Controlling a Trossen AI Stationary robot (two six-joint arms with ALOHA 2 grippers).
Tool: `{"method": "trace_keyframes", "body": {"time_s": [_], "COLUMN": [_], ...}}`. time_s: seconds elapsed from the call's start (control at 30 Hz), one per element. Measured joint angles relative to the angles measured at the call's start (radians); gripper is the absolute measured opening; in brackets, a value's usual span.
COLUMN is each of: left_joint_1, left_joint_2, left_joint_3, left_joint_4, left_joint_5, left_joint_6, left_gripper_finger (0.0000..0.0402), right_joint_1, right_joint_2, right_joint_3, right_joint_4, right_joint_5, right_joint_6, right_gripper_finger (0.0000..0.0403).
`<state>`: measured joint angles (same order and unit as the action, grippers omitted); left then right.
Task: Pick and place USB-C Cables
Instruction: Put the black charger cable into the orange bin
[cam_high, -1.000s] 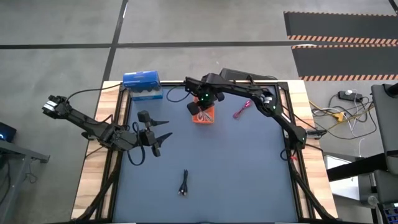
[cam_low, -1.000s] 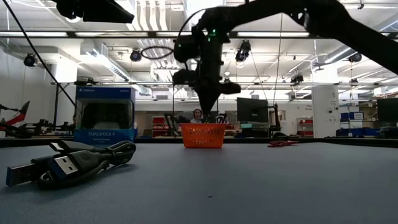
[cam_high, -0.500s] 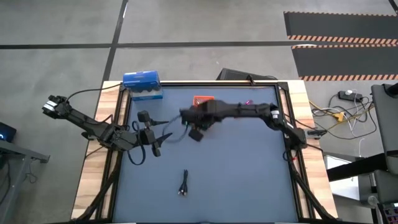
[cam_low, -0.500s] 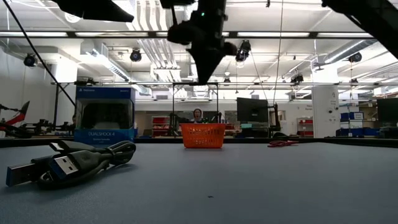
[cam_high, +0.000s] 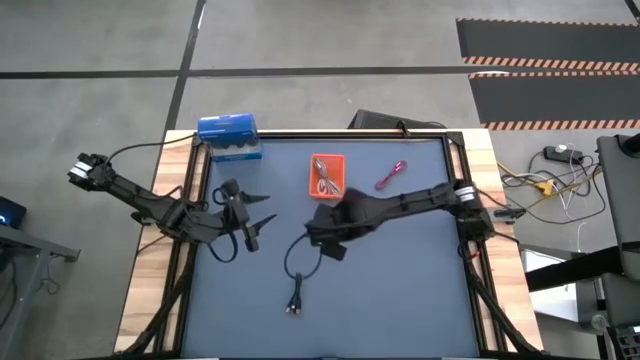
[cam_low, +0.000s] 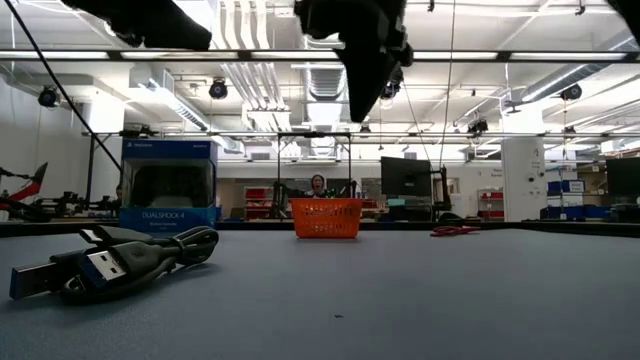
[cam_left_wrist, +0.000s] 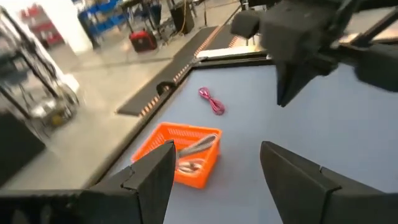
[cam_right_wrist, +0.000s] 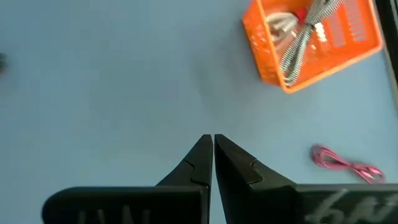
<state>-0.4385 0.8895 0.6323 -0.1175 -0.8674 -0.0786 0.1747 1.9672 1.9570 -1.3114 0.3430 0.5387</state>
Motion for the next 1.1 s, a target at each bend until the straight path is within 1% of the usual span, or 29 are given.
{"method": "trace_keyframes", "body": {"time_s": [0.13,0.27,0.33,0.47,0.6,0.77,0.87,1.03,1.1], "left_joint_1": [-0.002,-0.002,-0.002,-0.003,-0.003,-0.002,-0.002,-0.002,-0.002], "left_joint_2": [0.017,0.05,0.073,0.136,0.203,0.284,0.337,0.44,0.481], "left_joint_3": [-0.001,-0.001,-0.001,-0.001,0.002,0.017,0.035,0.077,0.11], "left_joint_4": [-0.035,-0.029,-0.028,-0.028,-0.029,-0.026,-0.029,-0.039,-0.075], "left_joint_5": [0.011,0.077,0.106,0.134,0.15,0.221,0.265,0.347,0.382], "left_joint_6": [-0.137,-0.24,-0.297,-0.401,-0.509,-0.652,-0.734,-0.822,-0.86], "left_gripper_finger": [0.0219,0.0219,0.0219,0.0219,0.0219,0.0219,0.0219,0.0219,0.0219], "right_joint_1": [0.03,0.05,0.05,0.048,0.047,0.038,0.034,0.035,0.034], "right_joint_2": [-0.129,-0.261,-0.327,-0.439,-0.522,-0.598,-0.628,-0.669,-0.681], "right_joint_3": [-0.214,-0.45,-0.571,-0.812,-1.011,-1.197,-1.283,-1.392,-1.419], "right_joint_4": [0.224,0.476,0.617,0.939,1.226,1.463,1.602,1.787,1.847], "right_joint_5": [0.011,0.099,0.124,0.132,0.13,0.131,0.131,0.13,0.13], "right_joint_6": [-0.026,-0.079,-0.104,-0.175,-0.233,-0.239,-0.268,-0.321,-0.337], "right_gripper_finger": [0.0009,0.0009,0.0009,0.0009,0.0009,0.0009,0.0009,0.0009,0.0009]}}
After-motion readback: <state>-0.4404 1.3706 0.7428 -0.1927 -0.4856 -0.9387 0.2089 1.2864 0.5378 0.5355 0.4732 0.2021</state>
